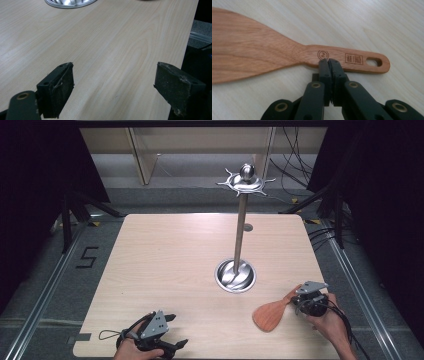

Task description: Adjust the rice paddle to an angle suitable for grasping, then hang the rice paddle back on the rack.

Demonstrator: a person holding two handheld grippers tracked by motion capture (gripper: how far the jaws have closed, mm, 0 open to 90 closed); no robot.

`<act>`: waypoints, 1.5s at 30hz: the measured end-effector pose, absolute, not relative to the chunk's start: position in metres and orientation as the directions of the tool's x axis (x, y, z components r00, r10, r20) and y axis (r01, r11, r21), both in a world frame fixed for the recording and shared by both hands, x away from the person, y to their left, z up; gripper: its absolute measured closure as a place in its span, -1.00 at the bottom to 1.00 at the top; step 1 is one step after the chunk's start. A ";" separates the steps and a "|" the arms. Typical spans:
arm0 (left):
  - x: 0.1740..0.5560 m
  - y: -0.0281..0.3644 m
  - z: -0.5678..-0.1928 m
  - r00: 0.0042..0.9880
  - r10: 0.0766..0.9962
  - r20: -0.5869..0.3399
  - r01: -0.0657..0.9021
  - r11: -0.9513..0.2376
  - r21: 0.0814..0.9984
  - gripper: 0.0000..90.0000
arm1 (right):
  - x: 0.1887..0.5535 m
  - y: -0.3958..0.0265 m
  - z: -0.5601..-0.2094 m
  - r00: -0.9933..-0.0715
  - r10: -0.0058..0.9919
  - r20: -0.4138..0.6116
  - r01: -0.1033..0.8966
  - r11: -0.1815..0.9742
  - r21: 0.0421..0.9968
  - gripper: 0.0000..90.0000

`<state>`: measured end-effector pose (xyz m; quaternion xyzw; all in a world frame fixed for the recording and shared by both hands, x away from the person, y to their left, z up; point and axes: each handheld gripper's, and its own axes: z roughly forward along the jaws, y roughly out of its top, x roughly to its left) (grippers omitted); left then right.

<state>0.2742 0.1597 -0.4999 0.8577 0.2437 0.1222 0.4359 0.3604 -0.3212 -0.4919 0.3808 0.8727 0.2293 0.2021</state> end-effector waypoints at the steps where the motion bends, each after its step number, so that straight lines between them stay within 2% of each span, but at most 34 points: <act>1: 0.273 0.159 -0.500 0.851 0.525 -0.017 0.318 -0.489 0.813 -0.66 | 0.363 -0.320 -0.492 -0.634 0.751 -0.182 0.567 0.612 0.551 0.99; 20: 0.276 0.160 -0.498 0.858 0.514 -0.007 0.316 -0.517 0.796 -0.66 | 0.389 -0.286 -0.493 -0.686 0.703 -0.189 0.535 0.663 0.524 0.99; 25: 0.277 0.160 -0.499 0.853 0.522 -0.008 0.313 -0.500 0.807 -0.66 | 0.388 -0.289 -0.490 -0.682 0.706 -0.192 0.528 0.657 0.538 0.94; 28: 0.276 0.159 -0.499 0.851 0.525 -0.020 0.322 -0.490 0.810 -0.66 | 0.387 -0.294 -0.488 -0.662 0.729 -0.174 0.544 0.627 0.558 0.76; 29: 0.276 0.159 -0.499 0.851 0.525 -0.020 0.322 -0.490 0.810 -0.66 | 0.387 -0.294 -0.488 -0.662 0.729 -0.174 0.544 0.627 0.558 0.76; 30: 0.277 0.159 -0.498 0.851 0.525 -0.020 0.323 -0.492 0.808 -0.66 | 0.384 -0.297 -0.486 -0.617 0.775 -0.140 0.582 0.568 0.581 0.55; 32: 0.279 0.160 -0.499 0.852 0.522 -0.034 0.333 -0.491 0.805 -0.66 | 0.382 -0.301 -0.484 -0.585 0.800 -0.130 0.596 0.533 0.600 0.36; 36: 0.279 0.160 -0.498 0.851 0.524 -0.036 0.336 -0.490 0.804 -0.66 | 0.382 -0.304 -0.482 -0.532 0.844 -0.062 0.642 0.450 0.621 0.09; 40: 0.277 0.159 -0.498 0.854 0.520 -0.022 0.322 -0.495 0.807 -0.66 | 0.383 -0.304 -0.483 -0.517 0.856 -0.017 0.656 0.409 0.635 -0.05; 45: 0.276 0.159 -0.499 0.852 0.523 -0.027 0.323 -0.484 0.813 -0.66 | 0.384 -0.304 -0.480 -0.512 0.858 -0.032 0.644 0.409 0.646 -0.09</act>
